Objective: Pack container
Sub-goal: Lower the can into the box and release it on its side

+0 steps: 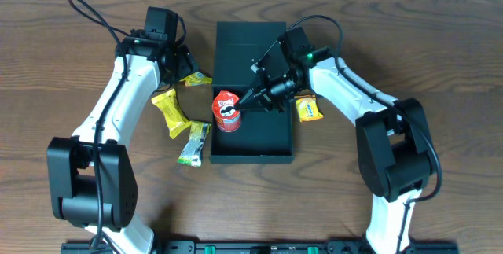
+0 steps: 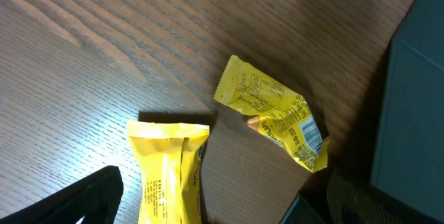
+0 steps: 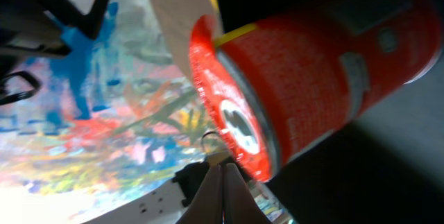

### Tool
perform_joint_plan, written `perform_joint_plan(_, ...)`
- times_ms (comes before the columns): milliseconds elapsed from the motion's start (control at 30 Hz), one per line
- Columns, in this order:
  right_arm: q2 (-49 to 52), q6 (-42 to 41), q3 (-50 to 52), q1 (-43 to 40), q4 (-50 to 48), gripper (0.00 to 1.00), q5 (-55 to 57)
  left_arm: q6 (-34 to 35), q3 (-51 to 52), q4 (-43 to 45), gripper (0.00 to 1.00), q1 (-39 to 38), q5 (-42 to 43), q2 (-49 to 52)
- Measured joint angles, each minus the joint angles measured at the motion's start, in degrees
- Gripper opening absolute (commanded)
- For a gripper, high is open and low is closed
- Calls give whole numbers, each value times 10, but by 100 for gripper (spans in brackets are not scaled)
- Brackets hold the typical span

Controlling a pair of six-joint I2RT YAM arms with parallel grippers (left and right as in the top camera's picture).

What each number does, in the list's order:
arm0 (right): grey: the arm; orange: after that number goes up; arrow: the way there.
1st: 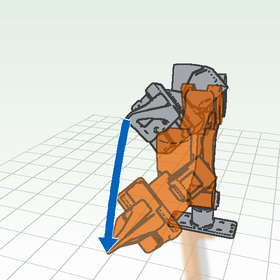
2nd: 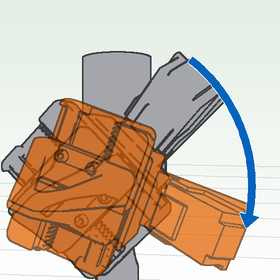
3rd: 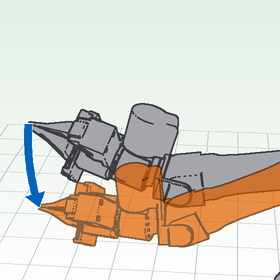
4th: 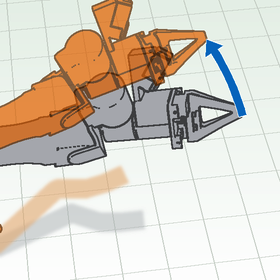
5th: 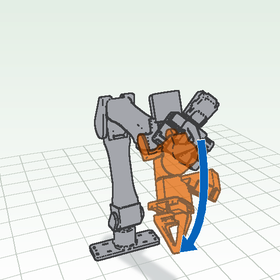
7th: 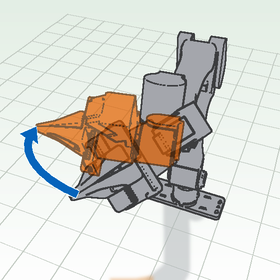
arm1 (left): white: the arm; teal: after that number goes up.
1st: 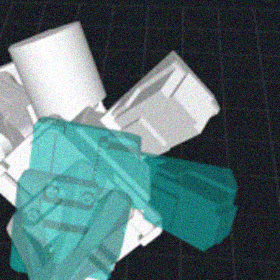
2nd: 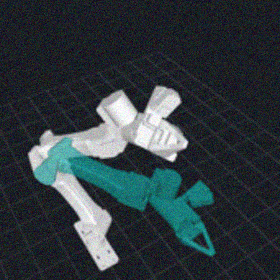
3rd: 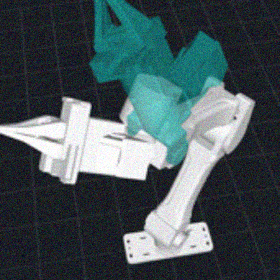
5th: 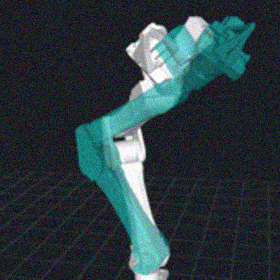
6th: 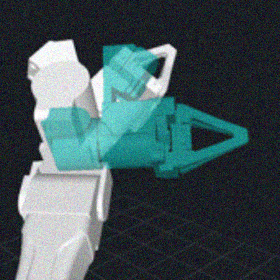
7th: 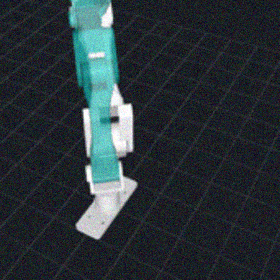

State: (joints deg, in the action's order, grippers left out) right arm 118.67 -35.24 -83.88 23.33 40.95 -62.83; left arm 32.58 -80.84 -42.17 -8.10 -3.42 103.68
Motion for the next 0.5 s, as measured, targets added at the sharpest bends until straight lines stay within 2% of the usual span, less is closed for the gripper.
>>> perform_joint_plan(500, -1, 16, 0, -2, 1, 1, 53, 0, 0, 0, 95, 0, 0, 0)
